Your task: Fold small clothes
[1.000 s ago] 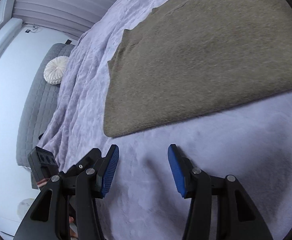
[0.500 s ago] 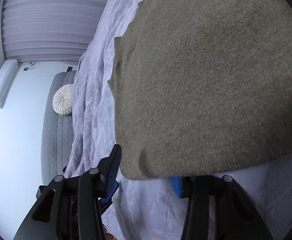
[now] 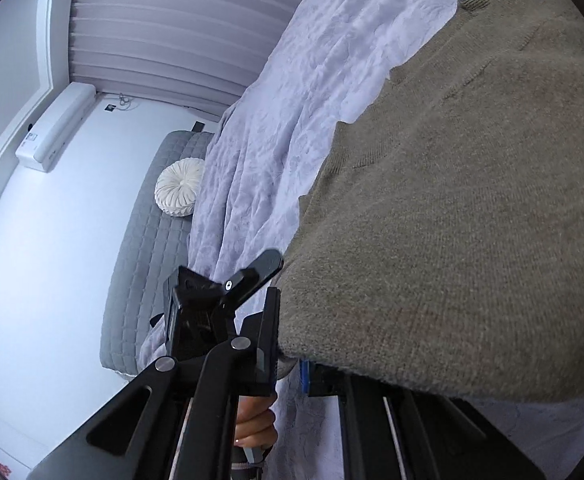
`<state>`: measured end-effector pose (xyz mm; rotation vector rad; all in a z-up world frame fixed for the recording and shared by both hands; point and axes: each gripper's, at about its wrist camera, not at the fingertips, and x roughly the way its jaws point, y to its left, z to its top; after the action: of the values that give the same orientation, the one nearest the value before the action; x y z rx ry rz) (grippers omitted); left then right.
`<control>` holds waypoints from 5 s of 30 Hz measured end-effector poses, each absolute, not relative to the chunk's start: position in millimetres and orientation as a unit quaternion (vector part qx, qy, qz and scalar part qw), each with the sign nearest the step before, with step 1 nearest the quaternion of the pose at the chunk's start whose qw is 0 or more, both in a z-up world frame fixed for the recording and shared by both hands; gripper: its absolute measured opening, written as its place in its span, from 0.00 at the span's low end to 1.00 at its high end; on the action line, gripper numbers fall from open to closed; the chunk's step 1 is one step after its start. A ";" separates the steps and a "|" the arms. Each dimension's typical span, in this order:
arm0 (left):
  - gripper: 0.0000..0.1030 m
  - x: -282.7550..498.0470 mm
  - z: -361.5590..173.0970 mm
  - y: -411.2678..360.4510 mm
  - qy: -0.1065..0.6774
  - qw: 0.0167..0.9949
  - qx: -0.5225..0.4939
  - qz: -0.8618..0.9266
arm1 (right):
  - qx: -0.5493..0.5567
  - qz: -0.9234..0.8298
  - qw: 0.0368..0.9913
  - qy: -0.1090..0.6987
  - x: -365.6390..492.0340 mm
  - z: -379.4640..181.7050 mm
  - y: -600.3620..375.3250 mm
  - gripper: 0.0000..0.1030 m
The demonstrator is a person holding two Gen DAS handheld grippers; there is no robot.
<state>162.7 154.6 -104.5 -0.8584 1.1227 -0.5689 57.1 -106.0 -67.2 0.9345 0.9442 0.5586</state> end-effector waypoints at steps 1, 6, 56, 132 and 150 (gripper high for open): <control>1.00 166.2 -103.5 149.3 0.509 0.724 -0.383 -0.263 | 0.421 0.255 0.753 0.436 56.7 -68.8 -103.4 0.08; 0.99 172.1 -105.7 130.0 0.537 0.748 -0.312 -0.232 | 0.353 0.240 0.756 0.496 43.9 -91.8 -83.9 0.08; 0.98 127.0 32.6 -11.2 0.403 0.890 -0.050 -0.208 | 0.612 0.228 0.663 0.365 78.1 -137.5 -244.6 0.61; 0.99 93.1 -68.9 -90.1 0.502 0.838 0.116 -0.182 | 0.265 0.067 0.845 0.461 -12.8 -65.5 -357.6 0.07; 0.99 88.0 -50.7 -82.6 0.486 0.857 0.068 -0.159 | 0.297 0.053 0.835 0.460 31.6 -55.4 -368.4 0.35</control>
<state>88.0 -82.6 -50.7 0.1439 1.0217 -0.3334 31.6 -368.4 -55.4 0.6295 0.9740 0.1113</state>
